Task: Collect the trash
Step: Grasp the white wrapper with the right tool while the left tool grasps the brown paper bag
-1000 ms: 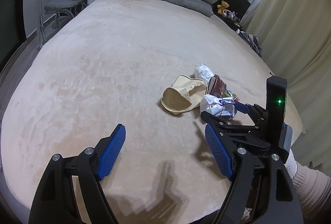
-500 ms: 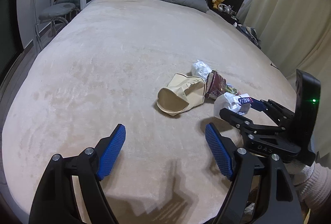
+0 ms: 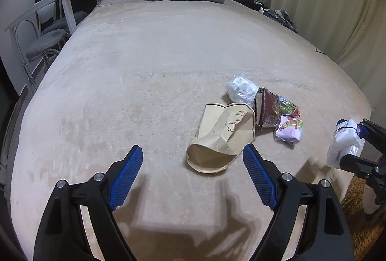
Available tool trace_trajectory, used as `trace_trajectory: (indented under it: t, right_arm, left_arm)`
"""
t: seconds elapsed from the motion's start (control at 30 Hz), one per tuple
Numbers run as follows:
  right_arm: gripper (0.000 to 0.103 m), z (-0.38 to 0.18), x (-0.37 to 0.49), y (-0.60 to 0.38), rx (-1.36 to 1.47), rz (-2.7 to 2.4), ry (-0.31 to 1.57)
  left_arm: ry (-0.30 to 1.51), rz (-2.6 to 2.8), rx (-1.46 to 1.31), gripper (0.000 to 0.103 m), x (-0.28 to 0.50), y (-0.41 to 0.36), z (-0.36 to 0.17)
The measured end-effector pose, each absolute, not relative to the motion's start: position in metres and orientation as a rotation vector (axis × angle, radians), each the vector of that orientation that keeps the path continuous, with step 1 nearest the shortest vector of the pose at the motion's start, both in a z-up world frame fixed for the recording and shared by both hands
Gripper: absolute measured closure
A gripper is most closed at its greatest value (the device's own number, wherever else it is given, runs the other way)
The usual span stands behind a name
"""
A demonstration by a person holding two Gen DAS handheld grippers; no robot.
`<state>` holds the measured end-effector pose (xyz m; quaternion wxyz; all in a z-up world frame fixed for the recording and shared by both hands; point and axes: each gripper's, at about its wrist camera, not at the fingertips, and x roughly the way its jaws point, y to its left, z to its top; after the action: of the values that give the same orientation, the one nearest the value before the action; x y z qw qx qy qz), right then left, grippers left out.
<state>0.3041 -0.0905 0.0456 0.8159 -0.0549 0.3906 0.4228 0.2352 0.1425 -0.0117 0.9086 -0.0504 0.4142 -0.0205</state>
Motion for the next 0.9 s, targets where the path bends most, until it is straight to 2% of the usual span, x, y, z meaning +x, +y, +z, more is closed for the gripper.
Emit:
trace_trajectory:
  t: [0.23, 0.53, 0.57, 0.6, 0.63, 0.9]
  right_arm:
    - [0.029, 0.049, 0.304, -0.105, -0.093, 0.916, 0.845]
    - [0.029, 0.048, 0.305, -0.112, -0.084, 0.917, 0.854]
    - [0.029, 0.048, 0.306, -0.112, -0.084, 0.917, 0.854]
    - [0.029, 0.048, 0.305, -0.112, -0.083, 0.918, 0.854]
    - [0.029, 0.048, 0.305, -0.112, -0.084, 0.919, 0.854]
    - [0.029, 0.047, 0.304, -0.109, -0.091, 0.922, 0.843]
  left_arm:
    - [0.921, -0.065, -0.04, 0.019, 0.256, 0.128, -0.033]
    - [0.924, -0.09, -0.067, 0.021, 0.274, 0.128, -0.042]
    - [0.921, -0.092, -0.078, 0.027, 0.274, 0.128, -0.041]
    - [0.924, -0.09, -0.081, 0.043, 0.275, 0.128, -0.041]
    - [0.94, -0.096, -0.086, 0.05, 0.277, 0.129, -0.043]
    - [0.932, -0.084, -0.093, 0.052, 0.27, 0.128, -0.036]
